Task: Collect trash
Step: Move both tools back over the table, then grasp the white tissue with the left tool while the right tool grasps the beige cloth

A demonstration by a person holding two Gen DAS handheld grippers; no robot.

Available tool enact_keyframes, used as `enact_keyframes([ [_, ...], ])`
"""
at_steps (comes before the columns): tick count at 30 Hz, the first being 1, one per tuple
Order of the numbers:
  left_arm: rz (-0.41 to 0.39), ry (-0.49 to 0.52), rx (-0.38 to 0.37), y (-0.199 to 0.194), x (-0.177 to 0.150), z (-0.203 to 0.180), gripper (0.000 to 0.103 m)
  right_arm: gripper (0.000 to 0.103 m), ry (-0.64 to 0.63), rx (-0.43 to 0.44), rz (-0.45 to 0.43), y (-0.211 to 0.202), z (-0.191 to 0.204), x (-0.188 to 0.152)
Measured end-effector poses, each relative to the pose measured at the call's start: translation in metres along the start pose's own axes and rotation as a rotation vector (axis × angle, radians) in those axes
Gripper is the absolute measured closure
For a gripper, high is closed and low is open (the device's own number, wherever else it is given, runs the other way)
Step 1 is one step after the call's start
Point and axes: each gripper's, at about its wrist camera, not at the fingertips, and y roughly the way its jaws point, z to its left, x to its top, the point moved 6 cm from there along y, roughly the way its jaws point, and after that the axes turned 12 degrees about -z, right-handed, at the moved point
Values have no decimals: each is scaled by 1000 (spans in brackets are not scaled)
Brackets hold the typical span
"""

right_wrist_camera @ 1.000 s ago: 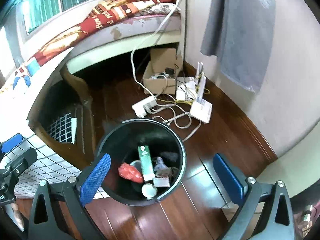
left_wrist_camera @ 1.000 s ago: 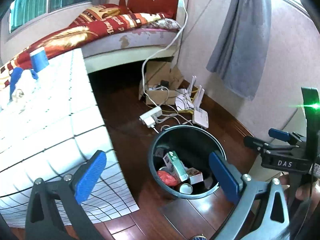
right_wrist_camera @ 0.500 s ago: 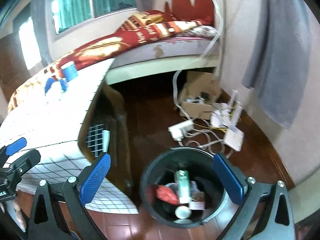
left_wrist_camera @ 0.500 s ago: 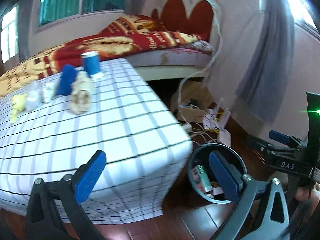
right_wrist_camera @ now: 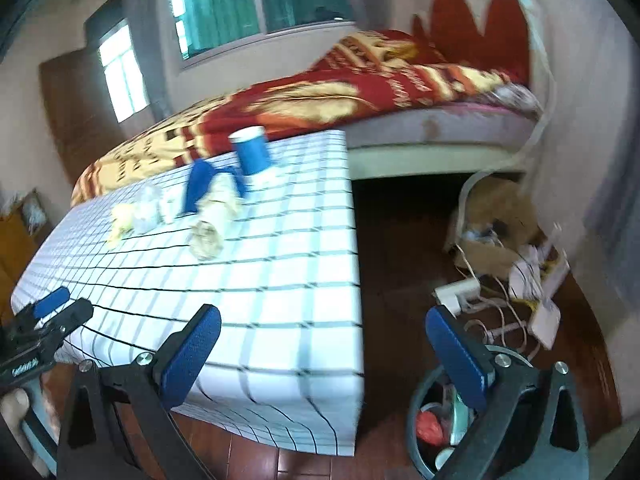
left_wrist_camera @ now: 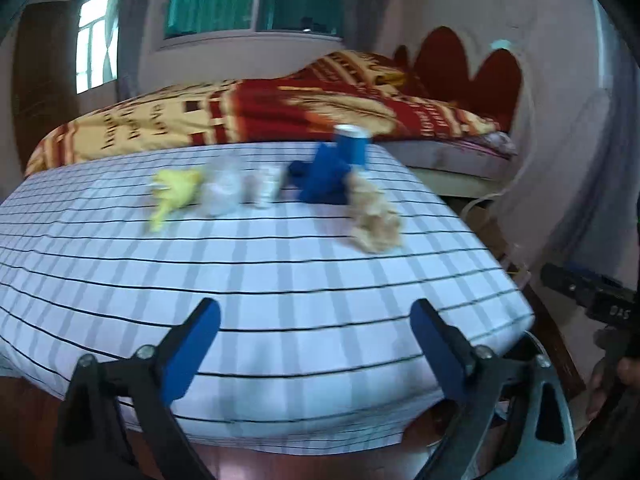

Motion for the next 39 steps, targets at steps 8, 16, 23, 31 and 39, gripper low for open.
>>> enact_keyframes([
  [8, 26, -37, 45, 28, 16, 51, 16, 16, -116, 116, 46, 55, 91, 25],
  [16, 62, -19, -4, 66, 25, 47, 24, 30, -129, 126, 146, 128, 117, 25],
  [23, 111, -11, -64, 113, 31, 26, 38, 41, -160, 134, 218, 170, 119, 23],
  [31, 156, -36, -96, 156, 41, 23, 62, 82, -114, 148, 199, 171, 91, 31],
  [39, 184, -55, -80, 186, 48, 28, 74, 82, -79, 109, 200, 187, 61, 47],
])
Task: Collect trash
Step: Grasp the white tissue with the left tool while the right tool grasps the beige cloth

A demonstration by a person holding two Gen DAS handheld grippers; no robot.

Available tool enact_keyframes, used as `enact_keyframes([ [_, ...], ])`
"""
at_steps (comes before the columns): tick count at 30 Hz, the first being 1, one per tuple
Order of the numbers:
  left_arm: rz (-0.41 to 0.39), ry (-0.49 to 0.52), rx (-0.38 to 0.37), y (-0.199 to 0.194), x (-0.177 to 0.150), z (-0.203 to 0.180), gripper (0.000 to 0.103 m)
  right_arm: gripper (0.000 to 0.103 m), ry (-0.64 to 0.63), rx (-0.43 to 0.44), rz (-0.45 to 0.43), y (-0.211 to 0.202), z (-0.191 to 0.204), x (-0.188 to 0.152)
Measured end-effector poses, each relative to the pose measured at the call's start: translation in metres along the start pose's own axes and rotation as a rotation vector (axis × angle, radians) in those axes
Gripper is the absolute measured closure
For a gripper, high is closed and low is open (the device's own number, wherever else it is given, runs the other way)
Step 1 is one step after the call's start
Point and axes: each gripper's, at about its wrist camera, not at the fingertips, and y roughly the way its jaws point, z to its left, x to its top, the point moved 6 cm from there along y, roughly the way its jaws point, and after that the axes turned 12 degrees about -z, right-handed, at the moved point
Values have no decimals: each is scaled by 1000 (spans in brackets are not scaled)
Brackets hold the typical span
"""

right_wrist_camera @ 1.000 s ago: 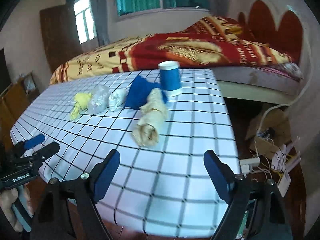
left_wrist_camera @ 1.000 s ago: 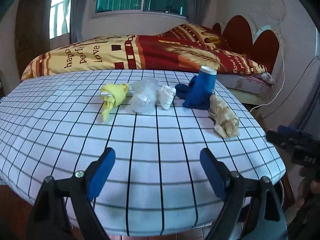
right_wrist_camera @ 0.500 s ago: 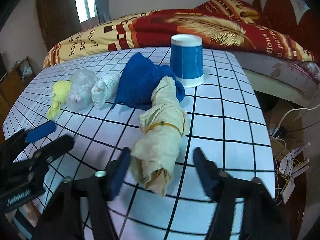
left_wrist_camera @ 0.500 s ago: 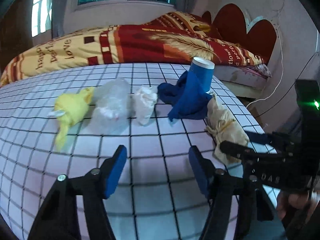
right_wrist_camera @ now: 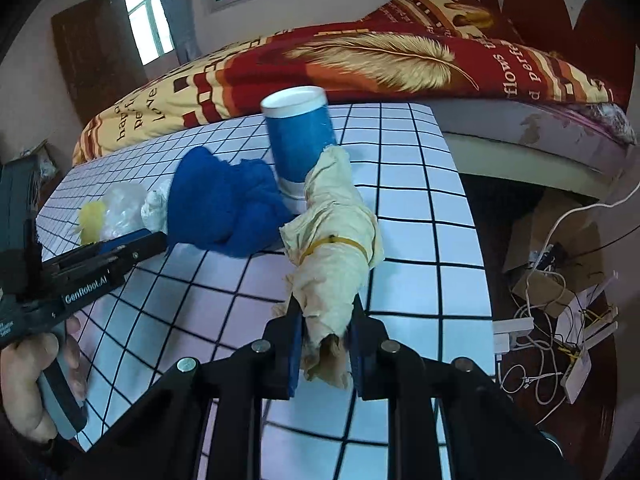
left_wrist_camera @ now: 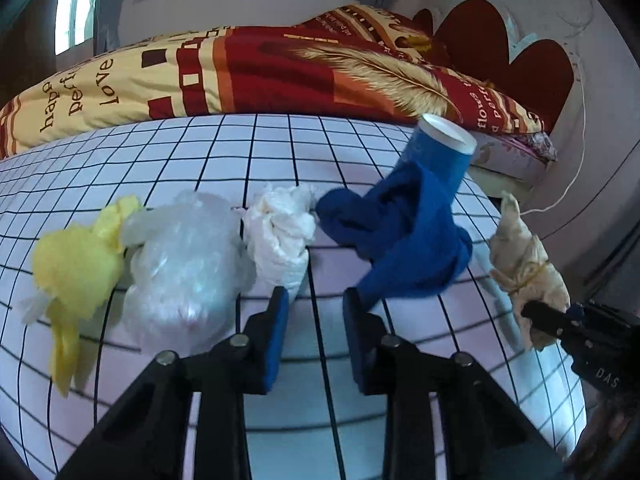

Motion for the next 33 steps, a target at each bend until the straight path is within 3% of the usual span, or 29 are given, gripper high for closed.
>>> enact_keyframes([
  [4, -5, -48, -8, -1, 6, 6, 74, 82, 5, 0, 7, 2, -6, -2],
  [19, 0, -12, 93, 30, 22, 15, 73, 82, 28, 22, 15, 9, -12, -2],
  [20, -17, -9, 103, 26, 24, 16, 71, 82, 26, 21, 15, 8, -11, -2],
  [22, -33, 8, 123, 26, 29, 17, 41, 82, 23, 20, 14, 7, -11, -3],
  [26, -13, 22, 127, 39, 31, 22, 38, 82, 21, 20, 16, 7, -11, -4],
  [27, -8, 31, 127, 41, 30, 22, 44, 82, 21, 19, 17, 7, -11, -4],
  [30, 19, 63, 96, 45, 25, 17, 88, 82, 24, 20, 18, 7, -13, -4],
  [33, -3, 70, 86, 33, 23, 13, 88, 82, 18, 18, 17, 6, -12, -4],
])
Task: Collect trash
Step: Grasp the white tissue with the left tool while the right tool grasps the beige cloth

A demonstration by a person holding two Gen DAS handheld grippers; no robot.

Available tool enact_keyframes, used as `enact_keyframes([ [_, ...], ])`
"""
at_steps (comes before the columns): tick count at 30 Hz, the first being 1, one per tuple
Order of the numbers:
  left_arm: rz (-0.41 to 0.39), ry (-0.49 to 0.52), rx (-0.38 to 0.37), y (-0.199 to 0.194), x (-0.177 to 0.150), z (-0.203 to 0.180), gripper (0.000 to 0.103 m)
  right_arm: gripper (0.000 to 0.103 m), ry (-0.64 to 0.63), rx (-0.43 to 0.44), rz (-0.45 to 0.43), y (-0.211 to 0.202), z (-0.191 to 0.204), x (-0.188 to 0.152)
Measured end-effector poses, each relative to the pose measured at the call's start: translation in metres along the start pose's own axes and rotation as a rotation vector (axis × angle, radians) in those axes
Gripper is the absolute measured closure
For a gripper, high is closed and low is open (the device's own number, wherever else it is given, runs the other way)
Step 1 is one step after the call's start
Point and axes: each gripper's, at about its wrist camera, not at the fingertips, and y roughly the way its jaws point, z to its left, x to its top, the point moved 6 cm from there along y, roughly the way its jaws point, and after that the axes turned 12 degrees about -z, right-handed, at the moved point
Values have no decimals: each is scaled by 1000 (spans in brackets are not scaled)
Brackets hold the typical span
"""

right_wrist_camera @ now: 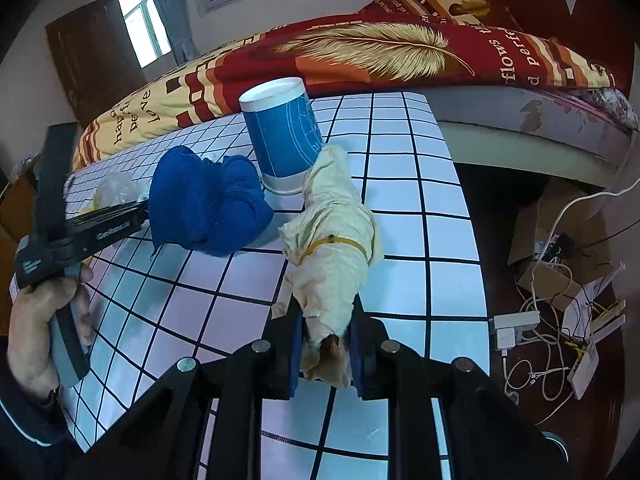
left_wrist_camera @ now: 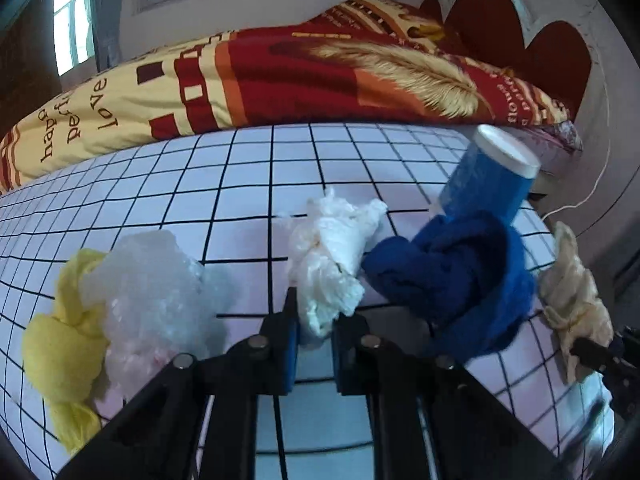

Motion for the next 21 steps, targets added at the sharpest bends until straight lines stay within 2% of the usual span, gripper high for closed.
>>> enact_keyframes([
  [5, -30, 7, -16, -29, -5, -4, 88, 82, -3, 2, -1, -4, 0, -1],
  [11, -58, -40, -15, -70, -18, -1, 88, 82, -18, -3, -26, -23, 2, -2],
  [21, -68, -81, -26, -126, -59, -5, 88, 82, -22, -18, -48, -70, 6, -22],
])
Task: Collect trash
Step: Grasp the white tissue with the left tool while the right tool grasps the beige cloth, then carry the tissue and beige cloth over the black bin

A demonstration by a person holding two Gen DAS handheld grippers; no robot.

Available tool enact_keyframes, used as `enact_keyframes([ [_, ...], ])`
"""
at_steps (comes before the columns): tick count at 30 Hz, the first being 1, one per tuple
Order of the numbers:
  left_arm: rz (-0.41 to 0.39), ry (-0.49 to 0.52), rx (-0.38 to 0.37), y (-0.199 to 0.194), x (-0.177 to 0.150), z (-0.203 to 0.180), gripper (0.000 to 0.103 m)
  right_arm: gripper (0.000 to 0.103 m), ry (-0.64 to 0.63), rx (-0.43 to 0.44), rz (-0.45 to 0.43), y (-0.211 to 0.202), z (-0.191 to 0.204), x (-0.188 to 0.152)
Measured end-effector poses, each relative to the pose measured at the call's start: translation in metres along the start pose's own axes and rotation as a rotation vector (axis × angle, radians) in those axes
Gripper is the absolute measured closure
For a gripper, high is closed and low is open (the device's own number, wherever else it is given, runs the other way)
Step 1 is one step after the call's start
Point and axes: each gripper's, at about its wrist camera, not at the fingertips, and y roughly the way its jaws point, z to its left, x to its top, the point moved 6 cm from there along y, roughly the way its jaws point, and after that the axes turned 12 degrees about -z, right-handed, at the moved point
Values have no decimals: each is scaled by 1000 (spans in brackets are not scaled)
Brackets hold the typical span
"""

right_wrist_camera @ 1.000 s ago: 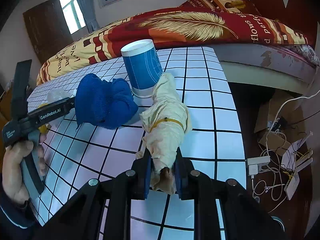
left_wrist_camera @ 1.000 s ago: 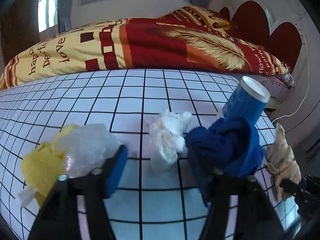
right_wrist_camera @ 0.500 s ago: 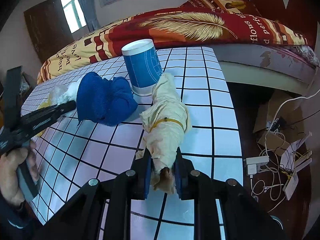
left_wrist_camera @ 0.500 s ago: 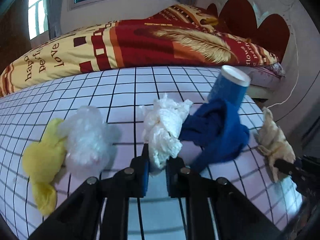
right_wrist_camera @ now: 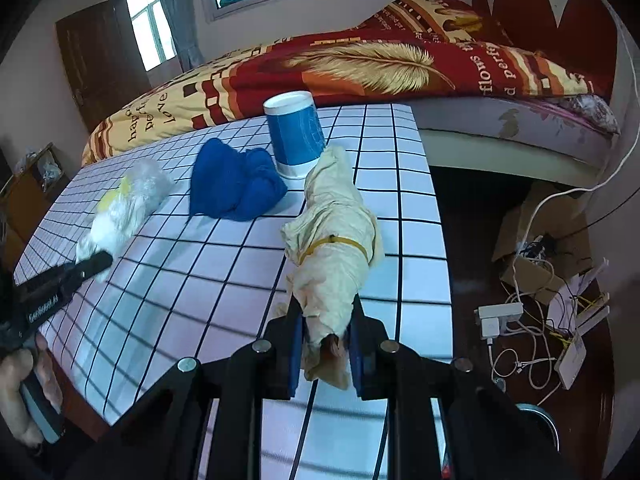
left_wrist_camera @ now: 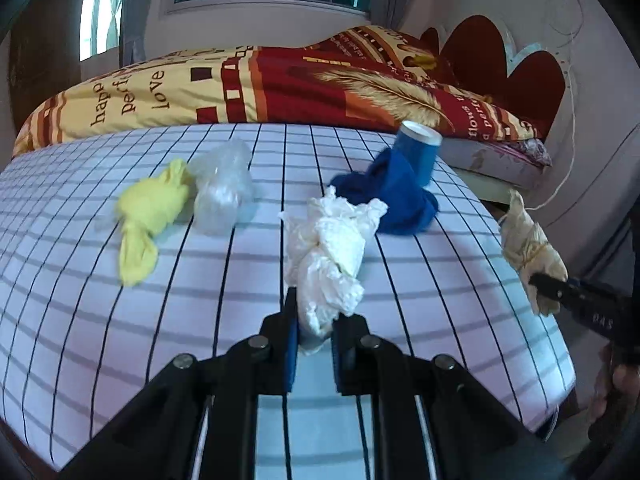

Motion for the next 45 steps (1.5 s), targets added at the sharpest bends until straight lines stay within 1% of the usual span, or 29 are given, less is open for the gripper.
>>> enact_keyframes([
  [4, -3, 5, -9, -21, -12, -5, 88, 82, -19, -2, -18, -25, 6, -10],
  [10, -20, 22, -32, -52, -24, -17, 88, 82, -27, -17, -20, -55, 8, -32],
  [16, -36, 18, -56, -68, -38, -33, 88, 82, -39, -30, -27, -86, 7, -53],
  [20, -29, 9, -86, -72, -49, -50, 88, 82, -45, -46, -34, -103, 1, -64],
  [29, -8, 61, -148, -71, -63, -95, 88, 82, -1, -93, -48, -129, -31, -83],
  [45, 34, 168, -309, -66, -85, -185, 88, 82, 85, -204, -41, -160, -104, -113],
])
